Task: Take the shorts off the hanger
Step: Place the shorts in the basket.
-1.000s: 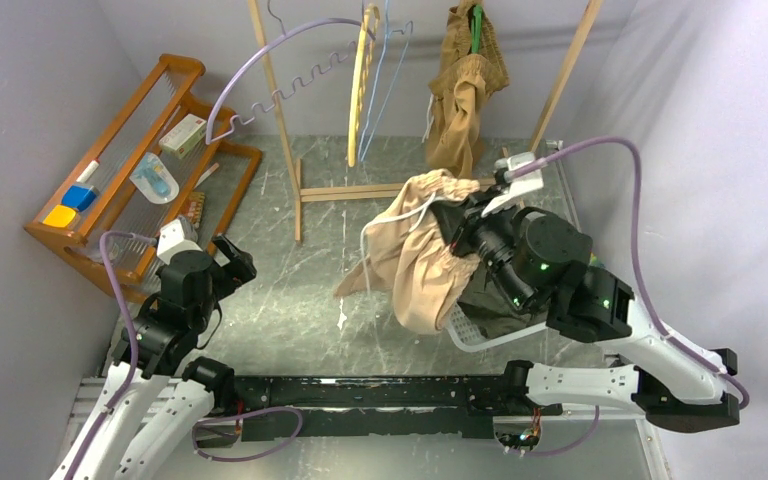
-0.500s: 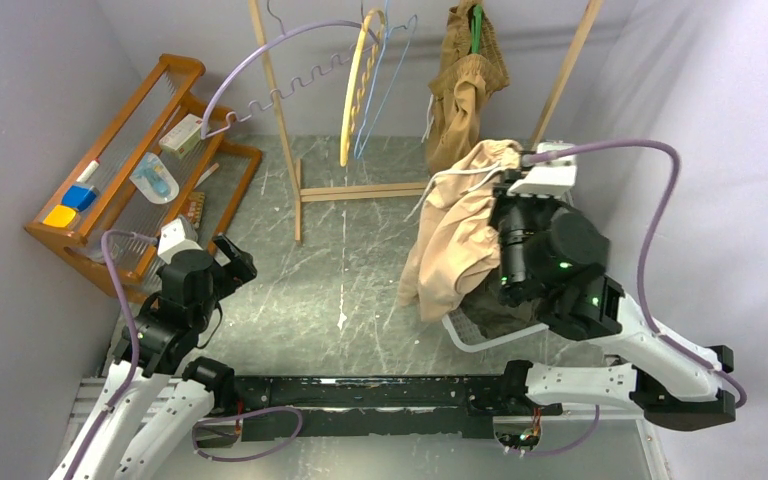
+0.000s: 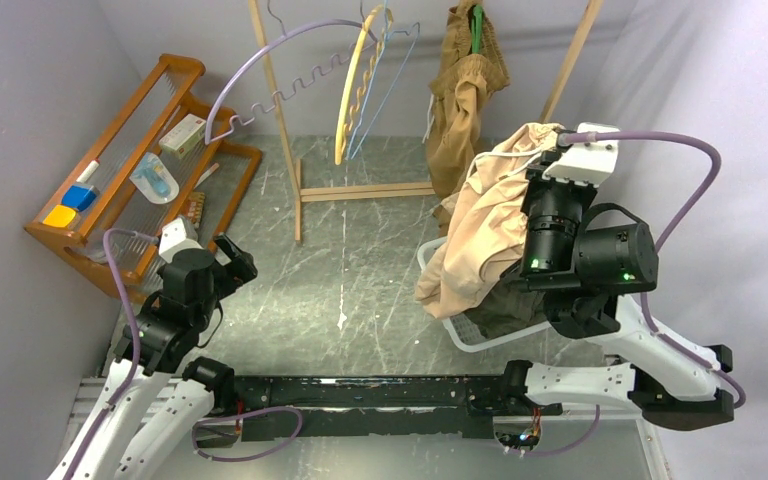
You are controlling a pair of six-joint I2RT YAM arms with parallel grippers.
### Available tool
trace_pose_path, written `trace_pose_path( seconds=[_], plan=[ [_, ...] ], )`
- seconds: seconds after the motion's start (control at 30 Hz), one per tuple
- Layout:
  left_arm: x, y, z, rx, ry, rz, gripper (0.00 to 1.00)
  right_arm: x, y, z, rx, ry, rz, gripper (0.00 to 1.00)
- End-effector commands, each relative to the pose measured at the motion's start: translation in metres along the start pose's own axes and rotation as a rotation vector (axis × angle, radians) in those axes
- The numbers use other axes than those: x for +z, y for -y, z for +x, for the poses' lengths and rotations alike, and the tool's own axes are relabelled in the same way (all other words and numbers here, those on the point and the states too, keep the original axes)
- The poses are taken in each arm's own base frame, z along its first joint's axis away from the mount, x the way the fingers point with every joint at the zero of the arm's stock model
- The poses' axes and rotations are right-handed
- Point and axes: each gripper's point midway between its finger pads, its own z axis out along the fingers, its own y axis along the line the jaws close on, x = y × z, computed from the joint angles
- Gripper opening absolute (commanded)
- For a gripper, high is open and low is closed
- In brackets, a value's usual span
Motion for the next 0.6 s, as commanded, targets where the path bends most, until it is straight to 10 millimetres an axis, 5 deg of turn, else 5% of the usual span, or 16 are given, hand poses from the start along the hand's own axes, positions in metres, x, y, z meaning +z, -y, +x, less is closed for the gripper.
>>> trace_pose_path(
  seconds=[0.0, 0.17, 0.3, 0.5, 0.57],
  plan=[
    [-0.002, 0.004, -0.006, -0.005, 0.017, 0.022, 0.97, 0.004, 0.007, -0.001, -0.071, -0.002, 0.039, 0.0],
    [-0.002, 0.006, -0.005, -0.005, 0.013, 0.027, 0.97, 0.02, 0.015, 0.01, -0.15, -0.005, 0.131, 0.0],
    [-0.001, 0.005, -0.004, -0.002, 0.009, 0.023, 0.97, 0.05, 0.002, 0.064, -0.234, -0.087, 0.194, 0.0],
    [-0.001, 0.005, -0.004, 0.004, 0.006, 0.024, 0.97, 0.093, 0.042, 0.145, -0.121, -0.287, 0.305, 0.0],
    [-0.002, 0.005, -0.004, 0.007, 0.005, 0.021, 0.97, 0.091, 0.054, 0.159, -0.059, -0.313, 0.371, 0.0]
  ],
)
